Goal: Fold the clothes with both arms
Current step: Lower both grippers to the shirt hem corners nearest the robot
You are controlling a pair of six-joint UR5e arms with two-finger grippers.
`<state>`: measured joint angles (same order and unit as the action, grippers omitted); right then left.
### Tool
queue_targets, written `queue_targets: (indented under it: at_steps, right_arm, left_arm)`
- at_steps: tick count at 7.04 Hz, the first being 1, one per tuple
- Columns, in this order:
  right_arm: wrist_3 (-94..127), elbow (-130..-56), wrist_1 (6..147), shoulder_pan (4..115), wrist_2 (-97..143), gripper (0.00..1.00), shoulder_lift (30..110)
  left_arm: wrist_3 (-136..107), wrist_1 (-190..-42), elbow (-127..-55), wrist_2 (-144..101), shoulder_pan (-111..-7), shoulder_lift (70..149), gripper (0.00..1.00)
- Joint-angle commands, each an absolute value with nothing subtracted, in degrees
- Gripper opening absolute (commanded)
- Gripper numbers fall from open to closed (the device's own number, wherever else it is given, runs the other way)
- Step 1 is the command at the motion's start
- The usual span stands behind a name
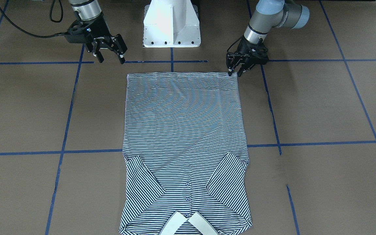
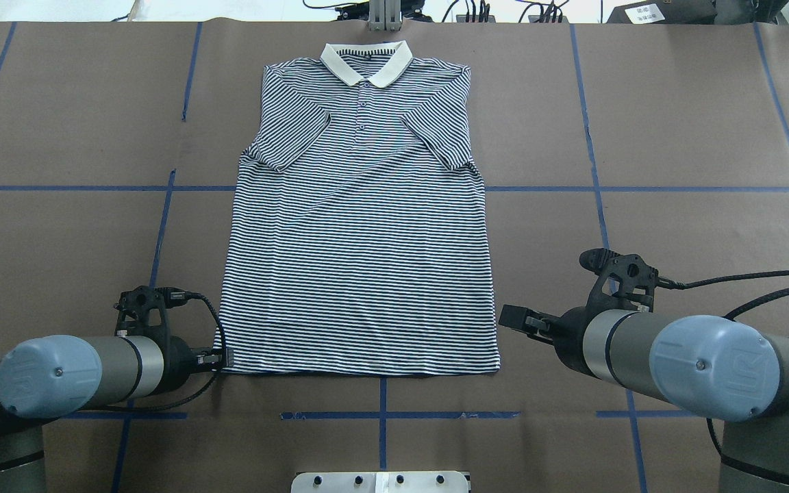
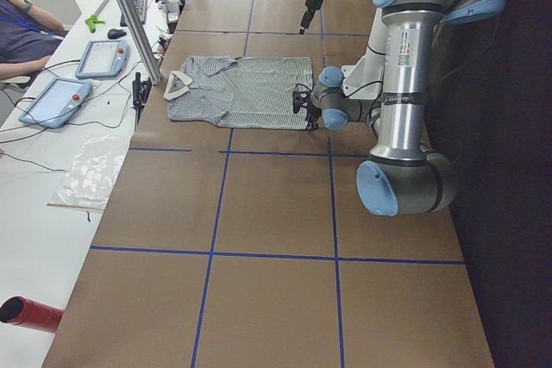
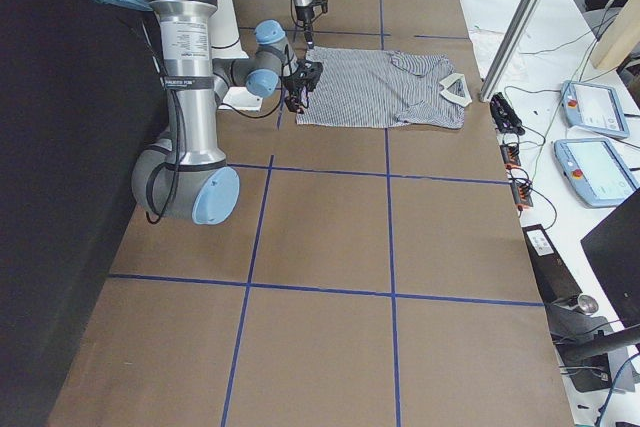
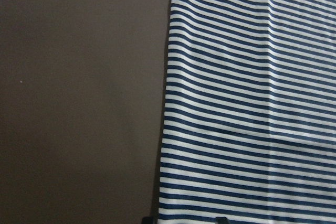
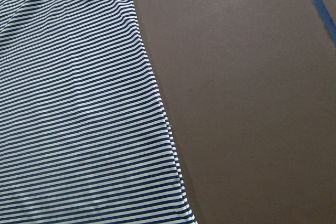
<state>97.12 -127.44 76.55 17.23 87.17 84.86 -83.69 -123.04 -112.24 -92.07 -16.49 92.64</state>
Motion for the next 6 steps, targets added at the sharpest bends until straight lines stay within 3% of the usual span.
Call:
queue_targets:
  at_steps: [1, 3, 6]
  right_arm:
    - [97.1, -127.4, 76.6, 17.2, 87.1, 0.96, 84.9]
    - [97.1, -127.4, 76.6, 17.2, 87.0, 0.96, 84.9]
    - [97.1, -127.4, 76.6, 17.2, 87.1, 0.96, 84.8]
  left_arm:
    - [-83.8, -123.0, -112.0, -92.0, -16.2, 92.6, 0.49]
    - [-83.8, -123.0, -112.0, -92.0, -16.2, 92.6, 0.48]
    - [-83.8, -123.0, -111.8, -91.7, -16.1, 92.5, 0.29]
